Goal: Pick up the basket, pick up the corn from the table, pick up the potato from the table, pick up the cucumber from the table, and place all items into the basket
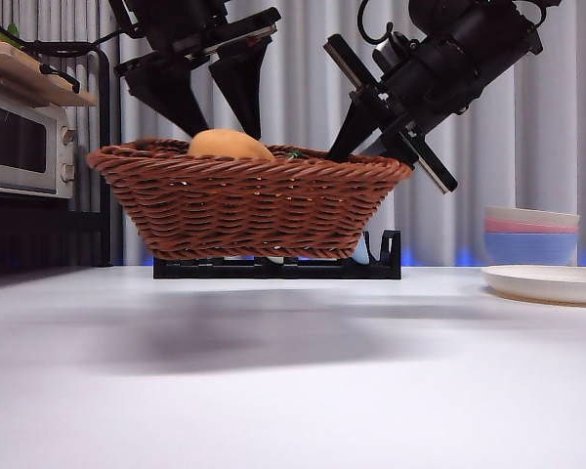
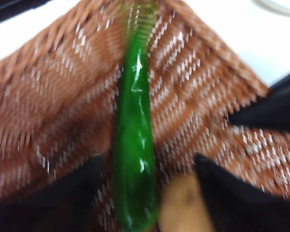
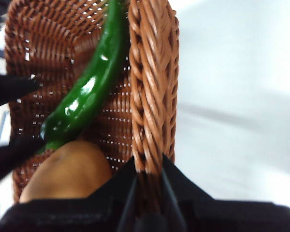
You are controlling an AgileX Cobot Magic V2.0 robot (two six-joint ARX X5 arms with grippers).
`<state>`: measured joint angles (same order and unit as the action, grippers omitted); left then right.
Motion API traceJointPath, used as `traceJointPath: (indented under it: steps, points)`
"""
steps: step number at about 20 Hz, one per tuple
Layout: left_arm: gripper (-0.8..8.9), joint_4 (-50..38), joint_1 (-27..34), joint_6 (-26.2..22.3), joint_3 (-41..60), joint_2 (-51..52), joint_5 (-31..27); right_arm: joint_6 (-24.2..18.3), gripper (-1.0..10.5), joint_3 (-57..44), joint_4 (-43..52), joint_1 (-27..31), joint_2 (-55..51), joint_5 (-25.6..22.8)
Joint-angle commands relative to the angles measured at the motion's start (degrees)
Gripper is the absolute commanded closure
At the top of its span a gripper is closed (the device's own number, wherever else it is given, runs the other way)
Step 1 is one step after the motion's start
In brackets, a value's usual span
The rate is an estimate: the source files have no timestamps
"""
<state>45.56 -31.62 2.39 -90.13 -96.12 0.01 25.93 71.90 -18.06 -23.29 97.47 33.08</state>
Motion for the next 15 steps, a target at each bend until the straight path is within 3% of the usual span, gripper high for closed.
traceJointPath:
  steps: [1, 5, 10, 15]
  points:
    - [2.20, 1.20, 0.09, -0.07, -1.36, 2.80, 0.31, 0.13, 9.6, 0.72, 0.92, 0.11, -0.07, -1.22]
    - [2.20, 8.17, -1.07, -0.57, -6.78, 11.52, 3.28, 0.98, 9.6, 0.72, 0.90, 0.46, 0.33, -5.42]
    - [2.20, 11.13, -1.07, -1.01, -12.79, 22.64, 3.17, 7.17, 9.6, 0.70, 0.79, 1.20, 5.38, -6.49]
    - [2.20, 11.39, -1.03, -1.18, -13.11, 30.10, 3.04, 5.90, 9.4, 0.70, -4.17, 1.11, 8.17, -7.85]
